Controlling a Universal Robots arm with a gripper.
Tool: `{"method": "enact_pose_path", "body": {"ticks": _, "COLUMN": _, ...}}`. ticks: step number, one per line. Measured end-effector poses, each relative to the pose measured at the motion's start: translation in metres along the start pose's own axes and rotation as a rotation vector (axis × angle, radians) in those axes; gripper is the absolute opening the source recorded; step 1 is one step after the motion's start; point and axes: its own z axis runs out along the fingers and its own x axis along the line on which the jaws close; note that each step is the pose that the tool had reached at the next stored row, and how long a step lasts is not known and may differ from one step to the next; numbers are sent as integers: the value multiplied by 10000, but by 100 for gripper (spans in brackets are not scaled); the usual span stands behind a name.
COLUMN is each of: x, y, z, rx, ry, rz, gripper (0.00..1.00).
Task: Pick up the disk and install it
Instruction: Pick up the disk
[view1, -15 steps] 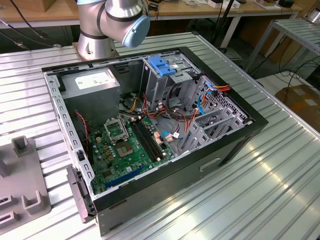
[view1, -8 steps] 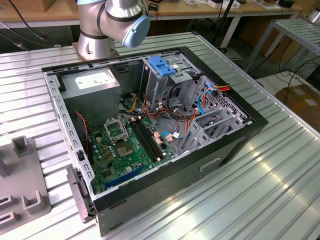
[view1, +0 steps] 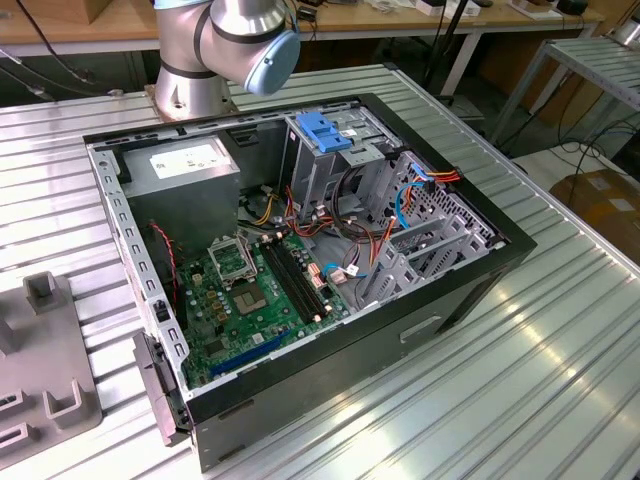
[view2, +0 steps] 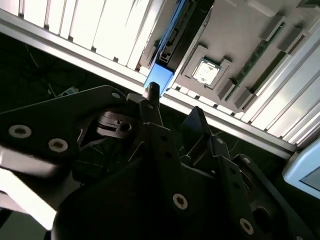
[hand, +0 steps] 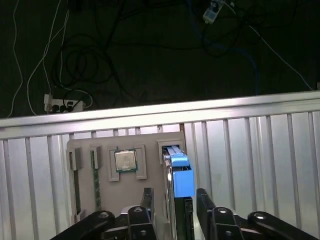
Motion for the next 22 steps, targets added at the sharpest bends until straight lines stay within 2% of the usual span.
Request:
{"method": "enact_pose_path", "body": {"ticks": 2, "x": -12, "y": -5, "z": 31, "rx": 2, "ry": -7, "rz": 28, "gripper": 54}}
{"method": "enact_pose_path", "body": {"ticks": 3, "x": -12, "y": -5, "z": 31, "rx": 1, "ry": -7, "rz": 29, "gripper": 54}}
{"method": "enact_pose_path", "body": {"ticks": 4, "x": -12, "y": -5, "z": 31, "rx": 1, "ry": -7, "rz": 28, "gripper": 60}}
{"method": "enact_pose_path", "body": {"ticks": 19, "x": -13, "y": -5, "z": 37, "rx": -1, "ry": -11, "rz": 29, "gripper": 60}}
{"method": "enact_pose_path", "body": {"ticks": 22, "x": -12, "y": -6, "z": 68, "rx": 1, "ry": -9, "rz": 29, "gripper": 60}}
